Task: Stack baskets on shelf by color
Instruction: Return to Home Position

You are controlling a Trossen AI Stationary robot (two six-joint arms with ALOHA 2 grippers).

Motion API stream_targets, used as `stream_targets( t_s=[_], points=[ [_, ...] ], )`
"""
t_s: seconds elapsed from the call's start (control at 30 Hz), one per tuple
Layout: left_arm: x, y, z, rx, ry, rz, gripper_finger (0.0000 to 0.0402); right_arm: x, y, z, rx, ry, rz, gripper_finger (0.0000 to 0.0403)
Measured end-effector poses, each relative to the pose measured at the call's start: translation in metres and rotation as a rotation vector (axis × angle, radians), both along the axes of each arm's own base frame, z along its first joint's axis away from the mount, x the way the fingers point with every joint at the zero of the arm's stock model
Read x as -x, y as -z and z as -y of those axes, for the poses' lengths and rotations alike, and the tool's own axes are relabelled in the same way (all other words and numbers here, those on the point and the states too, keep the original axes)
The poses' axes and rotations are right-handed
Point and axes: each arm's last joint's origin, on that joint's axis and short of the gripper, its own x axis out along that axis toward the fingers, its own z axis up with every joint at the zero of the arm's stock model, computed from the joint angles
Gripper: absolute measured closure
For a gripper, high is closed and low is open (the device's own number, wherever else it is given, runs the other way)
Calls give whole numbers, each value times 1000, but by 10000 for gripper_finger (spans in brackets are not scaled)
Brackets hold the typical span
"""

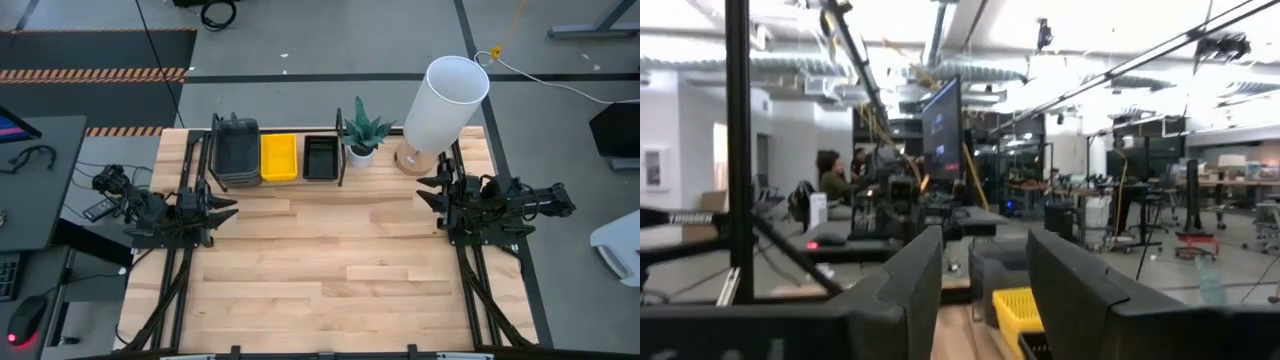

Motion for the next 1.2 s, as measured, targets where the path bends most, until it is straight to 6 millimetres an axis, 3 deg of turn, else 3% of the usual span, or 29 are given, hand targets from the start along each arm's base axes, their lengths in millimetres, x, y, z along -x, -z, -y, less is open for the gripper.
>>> stream_targets(
  t_s=[0.3,0.6,1.2],
  points=[
    [0,0,0,0,0,0,285,-6,17,-1,12,-21,-20,282],
    [0,0,0,0,0,0,285,-11,33,-1,-19,-50,-25,286],
    [0,0,0,0,0,0,285,-11,35,1,-56,18,-37,286]
  ],
)
